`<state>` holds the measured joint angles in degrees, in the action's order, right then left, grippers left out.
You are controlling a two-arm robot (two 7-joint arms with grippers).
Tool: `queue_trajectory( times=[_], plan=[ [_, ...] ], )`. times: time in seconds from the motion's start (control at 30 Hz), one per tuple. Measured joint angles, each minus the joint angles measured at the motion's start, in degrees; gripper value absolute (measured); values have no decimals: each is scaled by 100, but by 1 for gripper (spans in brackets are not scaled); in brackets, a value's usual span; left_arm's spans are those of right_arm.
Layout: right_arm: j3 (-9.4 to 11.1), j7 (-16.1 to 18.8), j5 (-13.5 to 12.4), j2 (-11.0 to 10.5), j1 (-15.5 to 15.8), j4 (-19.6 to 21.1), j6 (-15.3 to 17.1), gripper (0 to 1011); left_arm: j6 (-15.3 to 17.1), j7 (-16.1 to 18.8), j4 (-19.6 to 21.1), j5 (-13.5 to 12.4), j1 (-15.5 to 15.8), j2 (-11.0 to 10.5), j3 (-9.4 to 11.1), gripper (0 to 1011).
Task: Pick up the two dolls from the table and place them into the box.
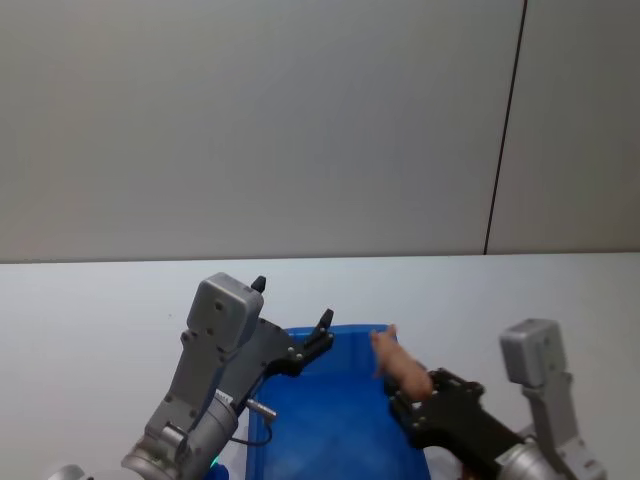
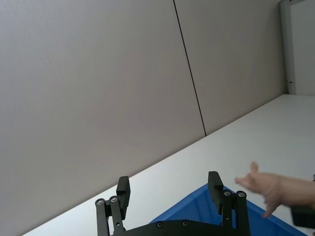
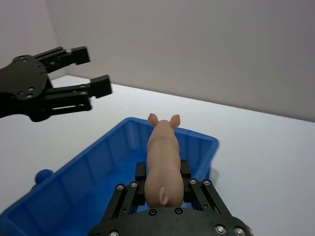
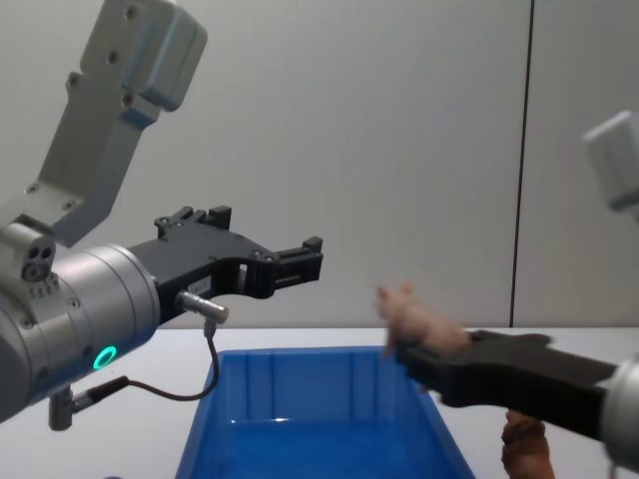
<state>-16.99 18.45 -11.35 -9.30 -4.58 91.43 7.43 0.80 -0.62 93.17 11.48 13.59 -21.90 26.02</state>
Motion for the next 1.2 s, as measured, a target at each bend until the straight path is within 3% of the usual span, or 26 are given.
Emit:
queue_trajectory(
  times=[0.17, 0.23, 0.57, 0.8, 1.2],
  plan=[
    [-82, 301, 14, 184, -301, -350, 132, 422, 0, 0, 0, 0, 0, 0, 0, 1001],
    [-119, 425, 32, 265, -428, -501, 185, 534, 0, 0, 0, 0, 0, 0, 0, 1001],
    [-205, 567, 109, 450, -725, -869, 324, 813, 0, 0, 0, 0, 0, 0, 0, 1001],
    [-215, 350, 178, 472, -760, -910, 348, 1001, 0, 0, 0, 0, 0, 0, 0, 1001],
    [-170, -403, 401, 327, -500, -485, 269, 1001, 0, 0, 0, 0, 0, 0, 0, 1001]
  ],
)
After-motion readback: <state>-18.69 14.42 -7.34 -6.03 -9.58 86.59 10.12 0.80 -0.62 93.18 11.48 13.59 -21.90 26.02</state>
